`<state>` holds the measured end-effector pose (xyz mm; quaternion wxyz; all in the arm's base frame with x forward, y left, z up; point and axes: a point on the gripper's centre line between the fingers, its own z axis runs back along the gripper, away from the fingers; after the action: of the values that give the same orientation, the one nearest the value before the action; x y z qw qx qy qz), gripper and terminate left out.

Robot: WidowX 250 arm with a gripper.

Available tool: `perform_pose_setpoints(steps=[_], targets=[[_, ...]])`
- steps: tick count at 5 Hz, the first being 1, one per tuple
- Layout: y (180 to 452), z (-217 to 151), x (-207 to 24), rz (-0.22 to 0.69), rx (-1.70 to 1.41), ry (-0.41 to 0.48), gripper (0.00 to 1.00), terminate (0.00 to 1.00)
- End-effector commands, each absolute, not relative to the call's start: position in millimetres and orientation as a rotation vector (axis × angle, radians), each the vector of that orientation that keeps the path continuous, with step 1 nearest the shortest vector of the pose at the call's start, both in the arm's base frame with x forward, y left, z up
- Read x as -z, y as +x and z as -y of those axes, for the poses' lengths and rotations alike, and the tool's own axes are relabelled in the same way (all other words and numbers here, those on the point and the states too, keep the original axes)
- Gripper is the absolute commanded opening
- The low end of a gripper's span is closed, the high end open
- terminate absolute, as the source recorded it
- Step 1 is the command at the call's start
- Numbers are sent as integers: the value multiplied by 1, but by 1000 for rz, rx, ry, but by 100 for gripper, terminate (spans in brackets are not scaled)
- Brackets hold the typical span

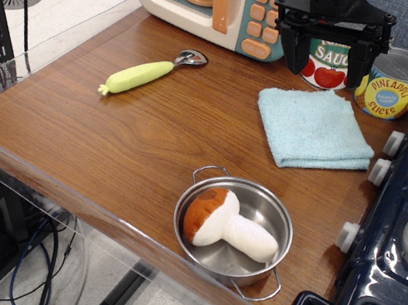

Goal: Move the spoon to the left of the pot with the metal part of the spoon facing towards the microwave.

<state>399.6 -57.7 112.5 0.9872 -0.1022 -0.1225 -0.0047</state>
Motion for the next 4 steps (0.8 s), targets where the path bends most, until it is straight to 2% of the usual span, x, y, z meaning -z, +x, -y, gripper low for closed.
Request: perform_pose_setpoints(steps=[1, 3, 4], targets=[[400, 58, -113, 246, 9, -205, 100, 0], [390, -20, -99, 189, 96, -110, 100, 0], [385, -56, -97, 228, 104, -30, 100, 0]])
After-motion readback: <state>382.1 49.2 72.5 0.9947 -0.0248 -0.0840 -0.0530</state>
